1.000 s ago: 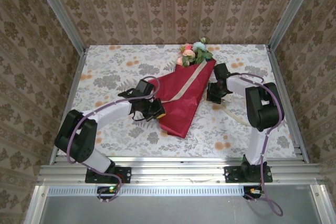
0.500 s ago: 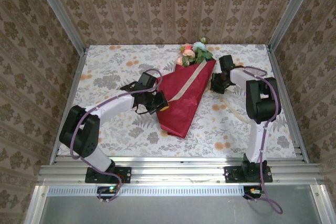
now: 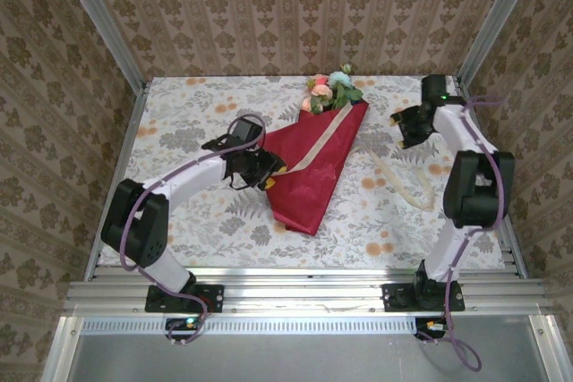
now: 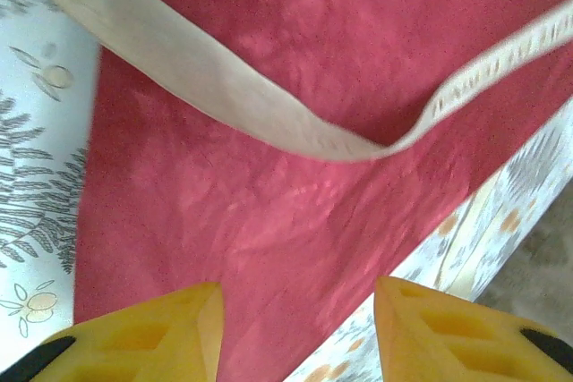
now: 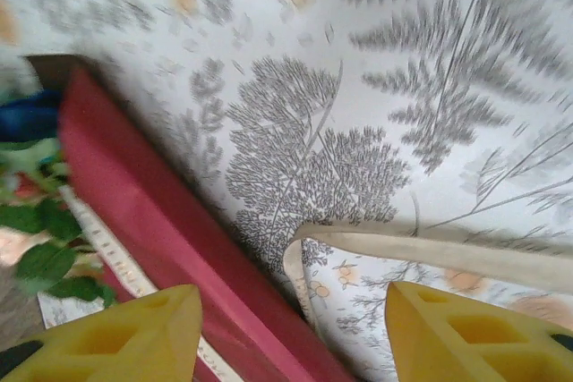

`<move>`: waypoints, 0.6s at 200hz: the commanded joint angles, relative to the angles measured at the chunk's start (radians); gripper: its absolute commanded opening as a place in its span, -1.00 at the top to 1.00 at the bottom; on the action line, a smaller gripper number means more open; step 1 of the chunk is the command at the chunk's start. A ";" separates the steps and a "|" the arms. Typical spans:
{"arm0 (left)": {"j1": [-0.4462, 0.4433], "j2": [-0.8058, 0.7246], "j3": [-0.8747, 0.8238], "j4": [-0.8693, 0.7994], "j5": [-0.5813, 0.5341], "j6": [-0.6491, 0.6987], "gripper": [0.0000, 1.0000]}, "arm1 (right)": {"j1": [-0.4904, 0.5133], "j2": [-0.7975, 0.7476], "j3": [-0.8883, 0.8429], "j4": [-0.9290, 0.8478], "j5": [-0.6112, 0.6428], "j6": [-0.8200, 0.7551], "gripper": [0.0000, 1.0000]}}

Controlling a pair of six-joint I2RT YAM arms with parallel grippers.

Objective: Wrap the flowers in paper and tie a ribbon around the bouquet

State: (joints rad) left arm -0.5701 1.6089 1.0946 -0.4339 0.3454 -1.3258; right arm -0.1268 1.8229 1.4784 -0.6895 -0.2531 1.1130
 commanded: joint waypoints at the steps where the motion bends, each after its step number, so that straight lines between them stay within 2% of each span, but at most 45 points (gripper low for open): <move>1: 0.019 -0.017 0.008 0.011 -0.054 -0.207 0.08 | 0.058 -0.057 0.001 -0.065 -0.001 -0.267 -0.19; 13: 0.022 -0.006 0.013 0.049 -0.056 -0.225 0.14 | 0.135 -0.023 0.075 -0.135 0.025 -0.301 -0.19; 28: 0.024 0.018 0.033 0.050 -0.035 -0.213 0.28 | 0.278 0.055 0.196 -0.241 0.082 -0.320 -0.19; 44: 0.024 0.037 0.025 0.051 -0.003 -0.208 0.40 | 0.422 0.153 0.328 -0.326 0.164 -0.292 -0.24; 61: 0.024 0.028 -0.025 0.076 0.003 -0.225 0.43 | 0.525 0.273 0.467 -0.408 0.238 -0.227 -0.30; 93: 0.023 0.030 -0.082 0.185 0.016 -0.268 0.44 | 0.597 0.479 0.691 -0.466 0.248 -0.146 -0.34; 120: 0.005 0.067 -0.064 0.175 0.049 -0.243 0.48 | 0.598 0.622 0.870 -0.567 0.258 -0.113 -0.22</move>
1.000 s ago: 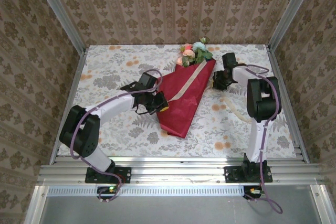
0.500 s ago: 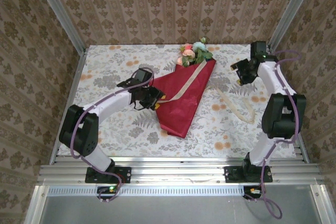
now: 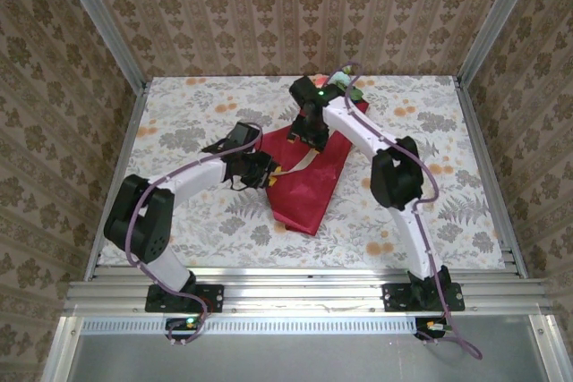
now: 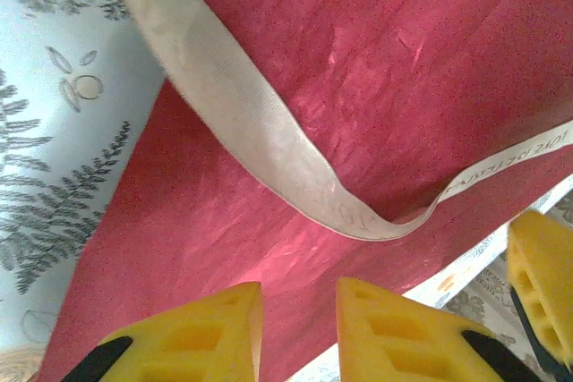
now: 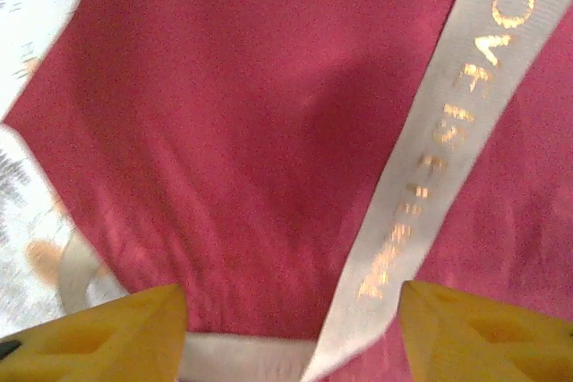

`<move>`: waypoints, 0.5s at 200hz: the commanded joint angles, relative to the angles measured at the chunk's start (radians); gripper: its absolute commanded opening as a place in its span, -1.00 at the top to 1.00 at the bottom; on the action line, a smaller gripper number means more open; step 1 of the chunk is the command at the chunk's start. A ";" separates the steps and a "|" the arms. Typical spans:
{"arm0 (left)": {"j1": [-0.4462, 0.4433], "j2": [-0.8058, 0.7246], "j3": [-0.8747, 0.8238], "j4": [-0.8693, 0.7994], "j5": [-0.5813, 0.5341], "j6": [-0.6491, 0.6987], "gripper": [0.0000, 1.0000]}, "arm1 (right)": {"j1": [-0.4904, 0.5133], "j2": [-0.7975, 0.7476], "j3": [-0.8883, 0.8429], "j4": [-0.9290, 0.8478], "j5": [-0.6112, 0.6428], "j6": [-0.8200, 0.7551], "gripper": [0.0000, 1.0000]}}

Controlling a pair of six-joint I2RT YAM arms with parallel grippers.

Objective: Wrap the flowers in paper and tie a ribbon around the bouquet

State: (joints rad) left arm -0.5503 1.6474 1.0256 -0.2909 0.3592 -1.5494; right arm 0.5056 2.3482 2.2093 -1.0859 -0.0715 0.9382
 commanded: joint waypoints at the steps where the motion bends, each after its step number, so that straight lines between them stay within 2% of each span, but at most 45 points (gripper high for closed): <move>1: -0.015 0.029 0.003 0.032 0.036 -0.019 0.48 | -0.035 0.102 0.148 -0.176 0.077 0.062 -0.21; 19: -0.029 0.035 -0.030 0.055 0.035 -0.032 0.54 | -0.032 0.138 0.203 -0.226 0.105 0.081 -0.15; 100: -0.046 0.097 -0.088 0.070 0.044 0.003 0.67 | -0.018 0.076 0.084 -0.200 0.182 0.104 -0.13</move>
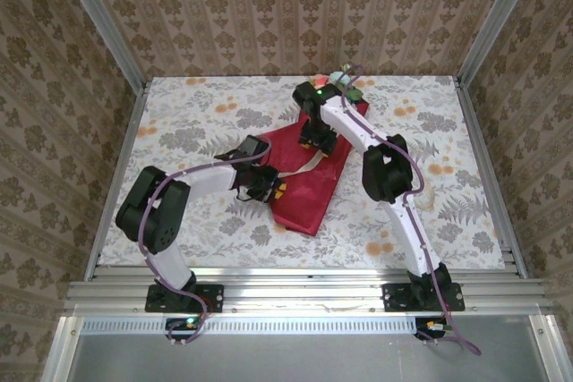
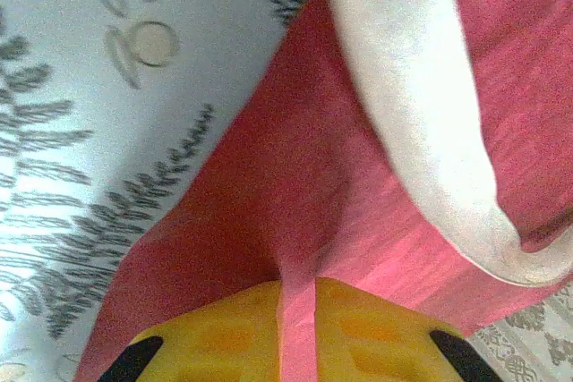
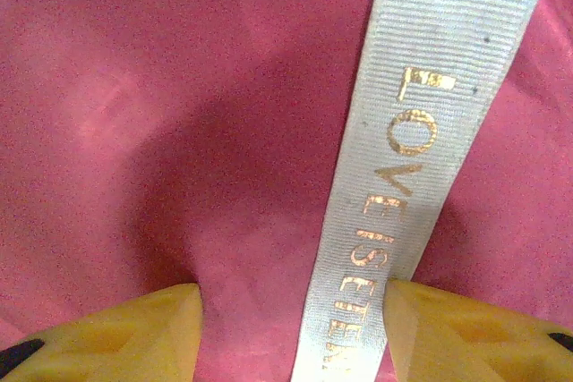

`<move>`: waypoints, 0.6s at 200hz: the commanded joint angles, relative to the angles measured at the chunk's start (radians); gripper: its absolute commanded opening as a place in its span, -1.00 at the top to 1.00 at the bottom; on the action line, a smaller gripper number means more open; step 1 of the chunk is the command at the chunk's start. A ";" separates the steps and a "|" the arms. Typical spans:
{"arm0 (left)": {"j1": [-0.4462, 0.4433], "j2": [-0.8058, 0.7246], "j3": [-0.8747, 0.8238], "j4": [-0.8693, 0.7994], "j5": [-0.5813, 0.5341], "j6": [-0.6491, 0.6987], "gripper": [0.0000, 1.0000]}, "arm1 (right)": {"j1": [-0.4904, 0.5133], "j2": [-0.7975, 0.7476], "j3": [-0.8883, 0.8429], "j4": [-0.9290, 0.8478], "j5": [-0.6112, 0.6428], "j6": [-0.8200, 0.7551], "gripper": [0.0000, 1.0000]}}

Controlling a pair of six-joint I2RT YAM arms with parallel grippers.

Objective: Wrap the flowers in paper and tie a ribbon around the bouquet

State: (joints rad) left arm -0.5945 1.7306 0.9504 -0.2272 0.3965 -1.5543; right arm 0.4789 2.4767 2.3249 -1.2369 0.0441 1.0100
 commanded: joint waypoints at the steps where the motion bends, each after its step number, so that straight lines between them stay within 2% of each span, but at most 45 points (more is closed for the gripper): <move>1: -0.002 0.015 -0.012 0.006 0.007 0.009 0.67 | 0.010 -0.054 -0.034 -0.049 0.067 0.033 -0.13; 18: -0.004 0.022 -0.009 0.005 0.008 0.012 0.68 | 0.010 -0.084 -0.092 -0.015 0.070 0.038 -0.12; 32: -0.005 0.026 -0.009 0.005 0.008 0.012 0.69 | 0.006 -0.091 -0.123 -0.001 0.070 0.044 -0.04; 63: -0.008 0.033 -0.004 0.003 0.009 0.015 0.71 | -0.012 -0.090 -0.155 0.014 0.081 0.055 0.39; 96: -0.008 0.032 -0.003 -0.002 0.010 0.016 0.73 | -0.041 -0.105 -0.161 0.040 0.092 0.059 1.00; 120: -0.008 0.034 -0.002 -0.006 0.010 0.020 0.73 | -0.067 -0.129 -0.159 0.055 0.109 0.055 1.00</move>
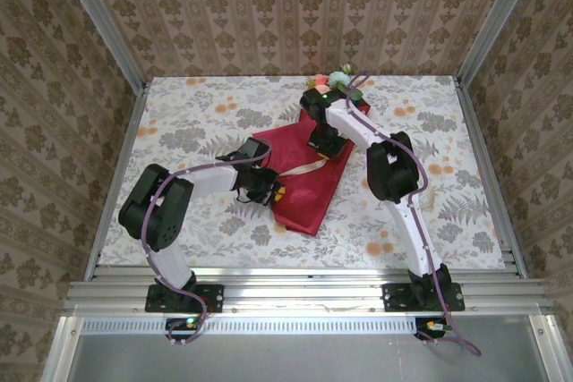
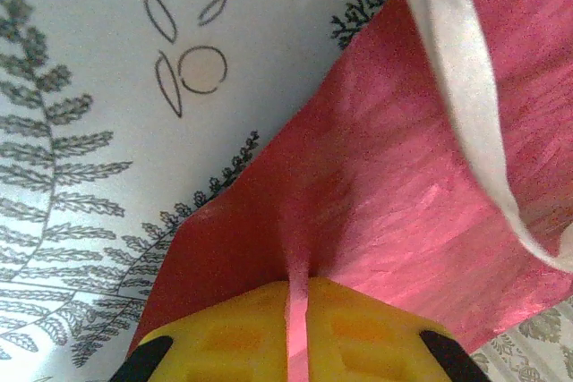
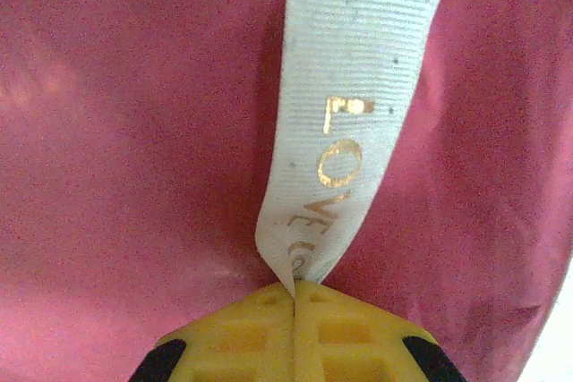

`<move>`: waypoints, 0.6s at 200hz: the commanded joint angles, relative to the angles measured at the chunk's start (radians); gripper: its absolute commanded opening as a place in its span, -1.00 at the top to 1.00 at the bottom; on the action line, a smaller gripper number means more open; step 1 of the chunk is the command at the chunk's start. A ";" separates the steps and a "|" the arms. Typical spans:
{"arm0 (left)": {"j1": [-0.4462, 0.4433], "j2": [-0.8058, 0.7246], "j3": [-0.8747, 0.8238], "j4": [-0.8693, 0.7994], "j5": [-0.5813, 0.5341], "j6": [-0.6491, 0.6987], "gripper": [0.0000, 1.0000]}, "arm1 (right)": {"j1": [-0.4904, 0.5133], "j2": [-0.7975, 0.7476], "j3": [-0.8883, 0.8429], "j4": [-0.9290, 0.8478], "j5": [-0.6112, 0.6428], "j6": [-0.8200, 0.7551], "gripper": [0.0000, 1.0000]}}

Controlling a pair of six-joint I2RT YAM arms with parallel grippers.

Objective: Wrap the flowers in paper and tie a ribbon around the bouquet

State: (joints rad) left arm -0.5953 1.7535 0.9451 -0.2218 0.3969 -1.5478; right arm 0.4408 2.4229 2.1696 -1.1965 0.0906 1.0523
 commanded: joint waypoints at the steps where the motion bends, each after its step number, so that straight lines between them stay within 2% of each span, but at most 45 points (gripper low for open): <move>1: -0.008 0.011 0.003 -0.011 0.010 0.013 0.73 | -0.030 -0.076 -0.004 0.016 0.063 0.013 1.00; 68: -0.008 0.014 0.003 -0.017 0.004 0.014 0.76 | -0.165 -0.152 0.005 0.079 0.077 -0.061 1.00; 120: -0.008 0.023 0.017 -0.024 0.002 0.020 0.76 | -0.280 -0.153 0.005 0.100 0.055 -0.185 1.00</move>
State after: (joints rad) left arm -0.5961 1.7561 0.9451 -0.2230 0.3965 -1.5467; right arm 0.1970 2.2936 2.1689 -1.0954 0.1173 0.9436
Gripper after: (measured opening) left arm 0.119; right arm 0.053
